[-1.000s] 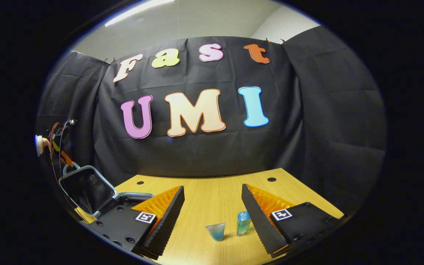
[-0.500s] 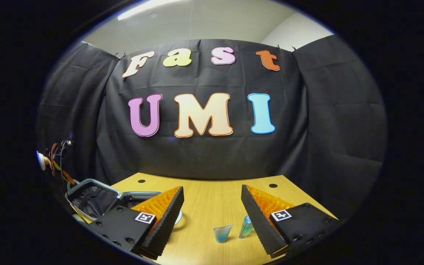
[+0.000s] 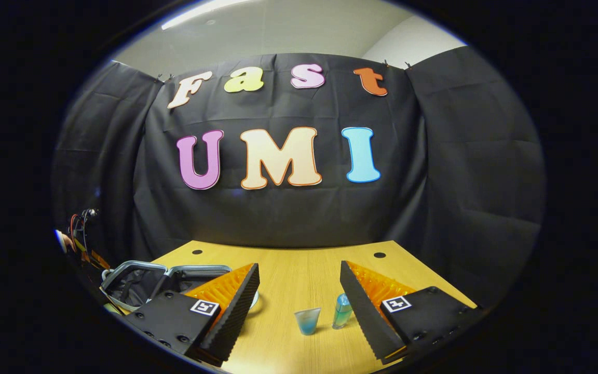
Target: First open the suitcase, pack the skin care products into it, and then close the suitcase.
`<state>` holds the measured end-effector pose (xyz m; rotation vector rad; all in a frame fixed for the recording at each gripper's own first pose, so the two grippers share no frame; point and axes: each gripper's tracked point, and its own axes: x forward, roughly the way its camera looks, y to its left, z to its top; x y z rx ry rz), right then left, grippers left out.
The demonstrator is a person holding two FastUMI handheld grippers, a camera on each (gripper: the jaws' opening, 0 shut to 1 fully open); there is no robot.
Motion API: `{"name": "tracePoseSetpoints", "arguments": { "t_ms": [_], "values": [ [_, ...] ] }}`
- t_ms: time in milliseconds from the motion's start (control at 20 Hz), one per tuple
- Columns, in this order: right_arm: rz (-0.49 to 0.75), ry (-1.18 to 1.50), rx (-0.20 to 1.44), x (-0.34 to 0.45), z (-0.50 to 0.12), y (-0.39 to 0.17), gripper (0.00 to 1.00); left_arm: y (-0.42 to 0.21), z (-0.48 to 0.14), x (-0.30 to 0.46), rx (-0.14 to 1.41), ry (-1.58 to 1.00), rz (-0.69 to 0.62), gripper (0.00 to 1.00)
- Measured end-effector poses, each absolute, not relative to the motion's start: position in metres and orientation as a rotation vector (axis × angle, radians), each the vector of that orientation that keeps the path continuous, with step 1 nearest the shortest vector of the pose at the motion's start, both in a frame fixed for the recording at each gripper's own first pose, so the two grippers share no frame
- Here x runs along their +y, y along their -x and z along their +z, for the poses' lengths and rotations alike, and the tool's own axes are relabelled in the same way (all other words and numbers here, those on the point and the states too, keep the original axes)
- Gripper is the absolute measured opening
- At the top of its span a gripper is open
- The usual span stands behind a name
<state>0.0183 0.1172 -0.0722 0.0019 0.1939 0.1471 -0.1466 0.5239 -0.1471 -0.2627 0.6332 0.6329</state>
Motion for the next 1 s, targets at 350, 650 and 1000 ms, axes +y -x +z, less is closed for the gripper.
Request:
{"name": "tracePoseSetpoints", "arguments": {
  "t_ms": [350, 650, 1000],
  "values": [
    [0.158, -0.004, 0.237, 0.085, -0.089, -0.016, 0.98, 0.108, -0.069, 0.395, 0.476, 0.076, 0.495, 0.96],
    [0.225, 0.012, 0.305, 0.057, -0.119, -0.034, 0.98, 0.044, -0.068, 0.212, 0.384, 0.054, 0.215, 0.96],
    [0.337, 0.013, 0.392, 0.034, -0.182, -0.074, 0.98, -0.008, -0.148, 0.042, 0.428, 0.020, -0.012, 0.96]
  ]
}}
